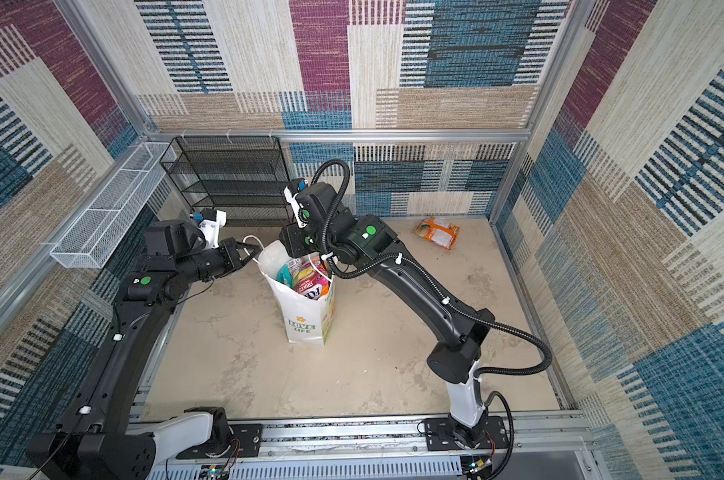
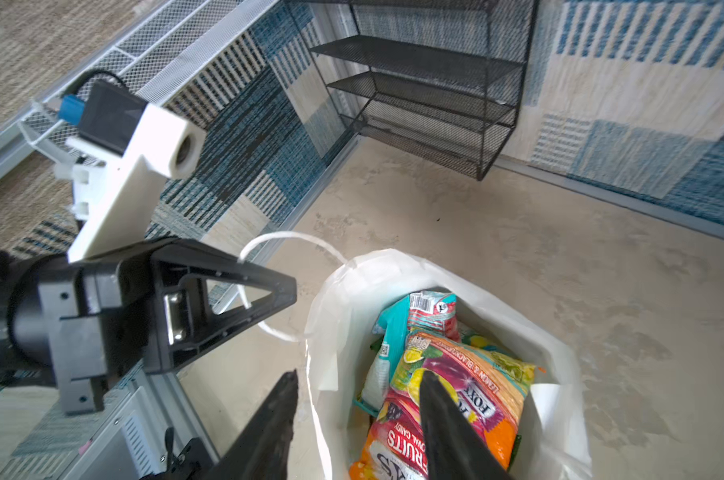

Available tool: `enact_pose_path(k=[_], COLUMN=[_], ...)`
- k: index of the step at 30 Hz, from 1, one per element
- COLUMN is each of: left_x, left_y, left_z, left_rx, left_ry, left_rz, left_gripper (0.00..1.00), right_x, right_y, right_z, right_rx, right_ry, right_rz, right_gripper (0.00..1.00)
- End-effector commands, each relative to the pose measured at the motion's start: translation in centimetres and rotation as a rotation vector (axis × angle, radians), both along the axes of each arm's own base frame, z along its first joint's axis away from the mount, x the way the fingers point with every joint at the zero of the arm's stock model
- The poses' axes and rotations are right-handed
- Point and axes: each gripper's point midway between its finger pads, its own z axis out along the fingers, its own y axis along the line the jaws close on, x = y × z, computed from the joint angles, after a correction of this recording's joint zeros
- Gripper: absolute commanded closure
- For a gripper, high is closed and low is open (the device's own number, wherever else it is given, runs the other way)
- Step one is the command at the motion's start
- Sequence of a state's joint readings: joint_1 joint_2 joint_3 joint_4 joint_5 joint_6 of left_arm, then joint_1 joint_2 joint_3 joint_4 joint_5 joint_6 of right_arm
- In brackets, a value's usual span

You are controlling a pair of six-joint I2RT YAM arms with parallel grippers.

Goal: Place the snacks into the paper bag
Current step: 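Push the packets down inside the bag with the right gripper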

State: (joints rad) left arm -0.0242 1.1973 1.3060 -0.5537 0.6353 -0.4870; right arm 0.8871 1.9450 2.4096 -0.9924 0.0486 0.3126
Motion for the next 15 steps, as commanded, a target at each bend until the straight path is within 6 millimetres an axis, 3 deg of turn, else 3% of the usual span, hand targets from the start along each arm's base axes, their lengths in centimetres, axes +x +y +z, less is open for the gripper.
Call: enact_pose_path(k=[1, 4, 7, 15], left_x=[0.3, 0.3, 0.3, 0.4], left_y=[-0.2, -0.2, -0.2, -0.2], left_z=[0.8, 0.8, 0.8, 0.7], left_rx=[-0.015, -0.015, -0.014, -0.015], left_ry=[-0.035, -0.035, -0.037, -0.034], left_rz=[-0.012, -0.012, -0.012, -0.012], left_gripper=[0.96, 0.96, 0.96, 0.96], right_x=[0.0, -1.2, -1.9, -0.2], right_y=[-1.5, 0.1, 1.4, 2.1], right_z=[-0.8, -1.6, -3.7, -9.4], right_rx=[-0.085, -0.082, -0.113, -0.236], right_ry=[-0.002, 0.014, 0.041, 0.102], right_rz=[-0.037, 0.023, 0.064, 0.025], right_gripper=[0.45, 0.44, 0.42, 0.41])
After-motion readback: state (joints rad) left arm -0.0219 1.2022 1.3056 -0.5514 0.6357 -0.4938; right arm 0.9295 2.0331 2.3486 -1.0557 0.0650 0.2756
